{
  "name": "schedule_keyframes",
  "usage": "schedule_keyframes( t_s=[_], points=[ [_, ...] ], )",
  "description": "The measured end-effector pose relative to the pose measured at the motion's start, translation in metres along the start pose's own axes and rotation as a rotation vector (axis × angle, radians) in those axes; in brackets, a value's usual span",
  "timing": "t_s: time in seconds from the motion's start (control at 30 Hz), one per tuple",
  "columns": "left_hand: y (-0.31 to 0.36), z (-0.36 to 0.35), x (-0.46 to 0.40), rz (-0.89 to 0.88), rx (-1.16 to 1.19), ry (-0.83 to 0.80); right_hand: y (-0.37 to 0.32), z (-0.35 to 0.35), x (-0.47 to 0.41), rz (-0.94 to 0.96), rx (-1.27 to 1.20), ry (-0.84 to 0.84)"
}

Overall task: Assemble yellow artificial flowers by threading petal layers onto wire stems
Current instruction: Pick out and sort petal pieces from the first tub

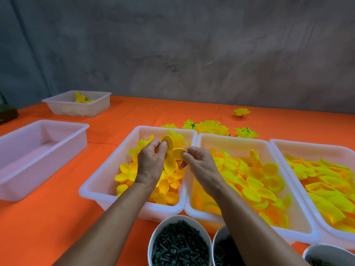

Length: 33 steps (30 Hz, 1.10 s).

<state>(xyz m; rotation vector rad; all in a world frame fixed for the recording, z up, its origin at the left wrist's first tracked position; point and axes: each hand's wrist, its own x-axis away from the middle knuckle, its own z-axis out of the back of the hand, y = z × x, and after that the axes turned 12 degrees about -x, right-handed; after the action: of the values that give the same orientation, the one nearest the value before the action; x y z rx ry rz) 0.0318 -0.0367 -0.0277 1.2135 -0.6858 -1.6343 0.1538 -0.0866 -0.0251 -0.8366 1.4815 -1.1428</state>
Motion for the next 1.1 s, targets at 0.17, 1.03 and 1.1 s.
schedule_keyframes(
  t_s=[0.17, 1.03, 1.1],
  points=[
    [-0.0011, -0.0009, 0.0019, 0.037, 0.047, -0.069, 0.0042, 0.0006, -0.0016, -0.02, 0.006, 0.081],
    [-0.0049, -0.0003, -0.0001, 0.012, 0.051, -0.112, 0.0053, -0.0008, -0.0017, 0.04, -0.06, 0.051],
    [-0.004, 0.0001, -0.0009, 0.019, 0.059, -0.133, 0.0052, -0.0012, -0.0024, 0.039, 0.002, 0.039]
  ],
)
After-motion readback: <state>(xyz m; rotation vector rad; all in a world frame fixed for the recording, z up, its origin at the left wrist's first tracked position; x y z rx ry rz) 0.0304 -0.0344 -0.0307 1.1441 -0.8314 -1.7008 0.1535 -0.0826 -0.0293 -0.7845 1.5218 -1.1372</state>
